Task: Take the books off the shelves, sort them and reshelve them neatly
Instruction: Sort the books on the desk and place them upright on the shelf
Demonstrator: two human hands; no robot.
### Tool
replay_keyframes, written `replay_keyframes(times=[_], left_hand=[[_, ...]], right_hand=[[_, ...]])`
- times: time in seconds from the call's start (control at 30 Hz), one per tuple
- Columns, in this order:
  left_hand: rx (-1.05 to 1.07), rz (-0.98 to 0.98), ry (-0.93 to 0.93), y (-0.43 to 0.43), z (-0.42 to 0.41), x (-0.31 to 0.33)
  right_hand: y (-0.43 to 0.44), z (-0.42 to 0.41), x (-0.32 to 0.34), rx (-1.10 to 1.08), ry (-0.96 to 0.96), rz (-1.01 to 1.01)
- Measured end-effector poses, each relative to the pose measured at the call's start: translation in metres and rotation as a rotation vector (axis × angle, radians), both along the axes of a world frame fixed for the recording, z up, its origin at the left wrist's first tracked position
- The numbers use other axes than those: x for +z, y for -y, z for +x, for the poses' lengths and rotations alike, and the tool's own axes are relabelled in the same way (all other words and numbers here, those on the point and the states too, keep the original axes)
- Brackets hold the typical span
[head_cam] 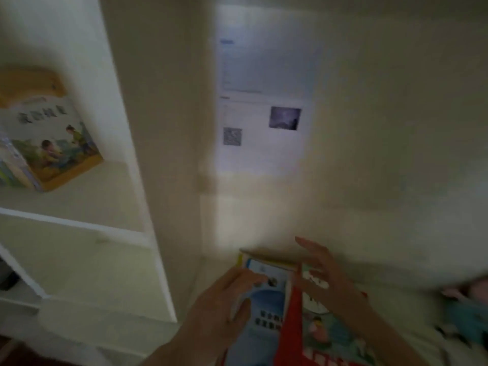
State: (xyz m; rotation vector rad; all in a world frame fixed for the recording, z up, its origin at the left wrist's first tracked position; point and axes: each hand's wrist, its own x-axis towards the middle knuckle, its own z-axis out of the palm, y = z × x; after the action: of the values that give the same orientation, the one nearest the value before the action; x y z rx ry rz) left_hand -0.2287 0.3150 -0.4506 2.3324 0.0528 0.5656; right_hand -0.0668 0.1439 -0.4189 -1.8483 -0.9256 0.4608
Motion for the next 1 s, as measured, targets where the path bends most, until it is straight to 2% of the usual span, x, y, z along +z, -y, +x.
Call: replay_keyframes(times=[0.13, 0.27, 0.37, 0.43, 0.57, 0.7, 0.83, 0.93, 1.0], left_hand=[[-0.034, -0.187, -0.437, 0.015, 0.044, -0.066], [-0.066, -0.336, -0.687, 0.044, 0.073, -0.086], [-0.147, -0.526, -0.691, 0.063, 0.084, -0.097], [-0.128, -0.542, -0.687, 0.063, 0.089, -0.119], [0.004, -0.464, -0.700, 0.082, 0.099, -0.117], [0.100, -0.364, -0.702, 0.087, 0.097, -0.125], [0.218, -0.145, -0.673, 0.091, 0.101, -0.127], [0.179, -0.194, -0.621, 0.102, 0.107, -0.123], [0.168, -0.101, -0.622, 0.107, 0.106, -0.125]], right_hand=[[0.063, 0.022, -0.065, -0.229, -0.186, -0.120], [0.115, 0.022, -0.117, -0.427, -0.336, -0.163], [0.135, 0.023, -0.156, -0.450, -0.401, -0.169], [0.138, 0.024, -0.169, -0.495, -0.425, -0.226], [0.135, 0.031, -0.182, -0.665, -0.524, -0.085], [0.127, 0.039, -0.188, -0.723, -0.388, -0.152], [0.143, 0.059, -0.245, -0.621, -0.280, -0.293], [0.150, 0.041, -0.215, -0.580, -0.143, -0.420], [0.158, 0.028, -0.202, -0.549, -0.042, -0.516]])
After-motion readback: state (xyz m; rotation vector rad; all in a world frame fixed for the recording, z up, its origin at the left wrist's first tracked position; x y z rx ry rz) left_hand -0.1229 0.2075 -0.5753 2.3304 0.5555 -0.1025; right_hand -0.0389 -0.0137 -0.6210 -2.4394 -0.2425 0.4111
